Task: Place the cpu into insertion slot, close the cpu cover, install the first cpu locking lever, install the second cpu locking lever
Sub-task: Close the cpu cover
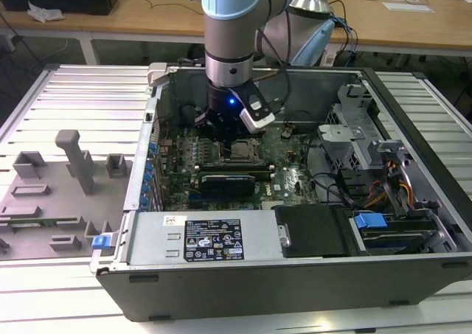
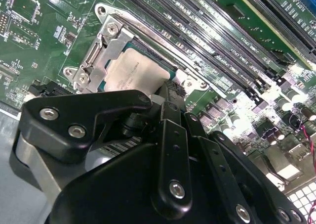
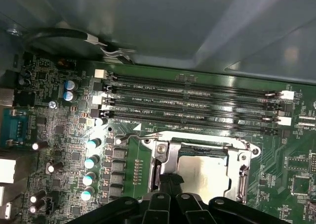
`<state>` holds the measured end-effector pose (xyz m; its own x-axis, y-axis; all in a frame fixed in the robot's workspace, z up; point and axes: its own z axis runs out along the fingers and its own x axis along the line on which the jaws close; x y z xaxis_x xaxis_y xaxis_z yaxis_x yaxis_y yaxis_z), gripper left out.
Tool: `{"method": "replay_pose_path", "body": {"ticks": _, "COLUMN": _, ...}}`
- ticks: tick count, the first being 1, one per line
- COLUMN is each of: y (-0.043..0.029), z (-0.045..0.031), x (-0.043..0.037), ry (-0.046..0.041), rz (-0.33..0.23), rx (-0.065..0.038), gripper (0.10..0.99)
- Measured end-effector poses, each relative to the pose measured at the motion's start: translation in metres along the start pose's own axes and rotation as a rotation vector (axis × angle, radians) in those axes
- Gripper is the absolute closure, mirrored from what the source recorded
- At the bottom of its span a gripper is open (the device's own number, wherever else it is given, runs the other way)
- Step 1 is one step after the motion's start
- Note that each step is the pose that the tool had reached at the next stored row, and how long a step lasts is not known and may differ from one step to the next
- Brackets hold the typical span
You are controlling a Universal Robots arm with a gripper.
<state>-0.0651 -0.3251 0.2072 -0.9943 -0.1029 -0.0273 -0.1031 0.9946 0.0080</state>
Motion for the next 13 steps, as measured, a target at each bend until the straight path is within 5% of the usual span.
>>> {"method": "replay_pose_path", "body": {"ticks": 13, "y": 0.0004, "z": -0.0084, "x": 0.0036, "ry": -0.0006, "rz": 0.0, "rx": -0.001, "gripper": 0.98}}
